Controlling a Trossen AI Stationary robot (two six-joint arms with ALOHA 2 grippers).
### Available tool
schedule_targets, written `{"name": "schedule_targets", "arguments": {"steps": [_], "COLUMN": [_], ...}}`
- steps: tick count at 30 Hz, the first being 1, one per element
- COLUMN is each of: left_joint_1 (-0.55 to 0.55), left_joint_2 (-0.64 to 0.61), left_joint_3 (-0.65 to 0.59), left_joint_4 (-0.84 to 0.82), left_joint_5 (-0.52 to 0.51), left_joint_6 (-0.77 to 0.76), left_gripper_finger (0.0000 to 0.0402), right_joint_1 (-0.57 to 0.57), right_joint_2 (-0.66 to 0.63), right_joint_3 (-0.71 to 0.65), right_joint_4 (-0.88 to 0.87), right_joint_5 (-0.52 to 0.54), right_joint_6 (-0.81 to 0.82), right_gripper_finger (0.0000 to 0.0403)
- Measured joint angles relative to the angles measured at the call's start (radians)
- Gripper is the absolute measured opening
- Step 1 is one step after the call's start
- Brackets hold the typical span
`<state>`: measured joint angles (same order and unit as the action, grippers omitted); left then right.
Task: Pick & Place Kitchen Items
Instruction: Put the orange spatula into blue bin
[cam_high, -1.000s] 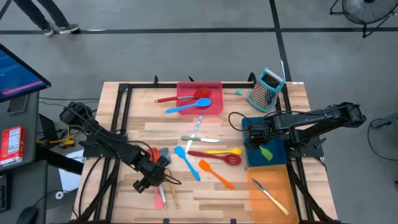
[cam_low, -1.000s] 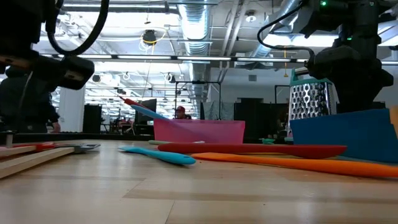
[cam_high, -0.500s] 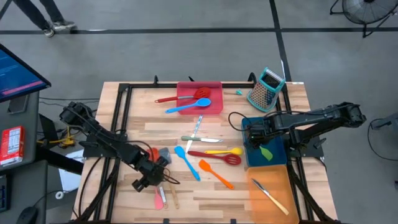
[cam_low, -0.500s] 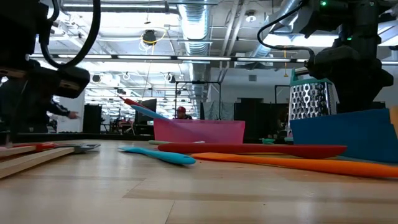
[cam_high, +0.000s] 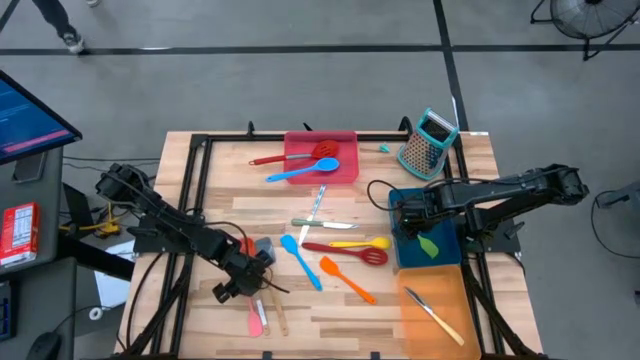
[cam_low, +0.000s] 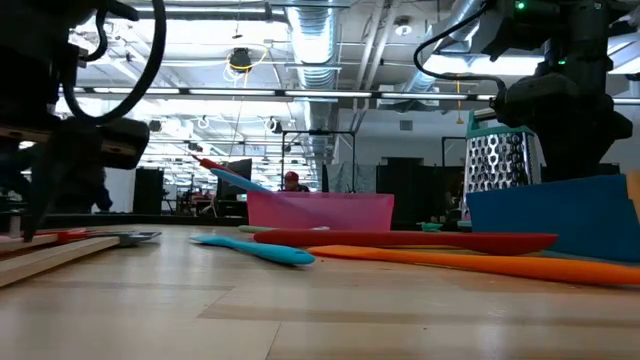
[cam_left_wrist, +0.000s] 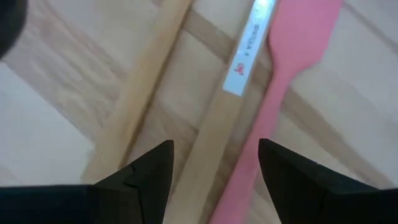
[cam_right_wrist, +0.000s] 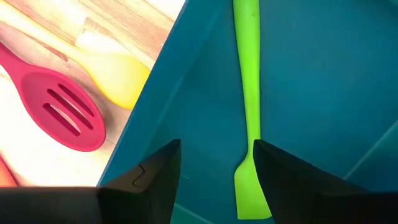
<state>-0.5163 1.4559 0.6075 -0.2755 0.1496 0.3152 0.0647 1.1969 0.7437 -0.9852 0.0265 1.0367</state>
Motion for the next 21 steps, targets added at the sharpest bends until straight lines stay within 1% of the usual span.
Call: {"name": "schedule_targets", "arguments": {"steps": [2, 7, 11, 13, 16, 21], "left_joint_1": [0.004, 0.027, 0.042, 0.047, 0.047, 0.047], "left_joint_2": [0.000, 0.002, 0.036, 0.048, 0.050, 0.050], "left_joint_3": [0.000, 0.000, 0.000, 0.000, 0.001, 0.002], "left_joint_4": [0.008, 0.009, 0.012, 0.025, 0.029, 0.025], "left_joint_5": [-0.019, -0.019, -0.016, -0.016, -0.018, -0.018], "left_joint_6": [0.002, 0.002, 0.003, 0.003, 0.003, -0.001], "left_gripper_finger": [0.0218, 0.0218, 0.0216, 0.0207, 0.0178, 0.0098], "right_joint_1": [0.000, 0.000, 0.000, 0.000, 0.000, 0.000], "right_joint_2": [0.000, 0.000, 0.000, 0.000, 0.000, 0.000], "right_joint_3": [0.000, 0.000, 0.000, 0.000, 0.000, 0.000], "right_joint_4": [0.000, 0.000, 0.001, 0.001, 0.000, 0.000], "right_joint_5": [0.000, 0.003, 0.002, 0.002, 0.002, 0.000], "right_joint_6": [0.000, -0.007, -0.018, -0.019, -0.020, -0.026], "right_gripper_finger": [0.0196, 0.0194, 0.0195, 0.0196, 0.0195, 0.0190]}}
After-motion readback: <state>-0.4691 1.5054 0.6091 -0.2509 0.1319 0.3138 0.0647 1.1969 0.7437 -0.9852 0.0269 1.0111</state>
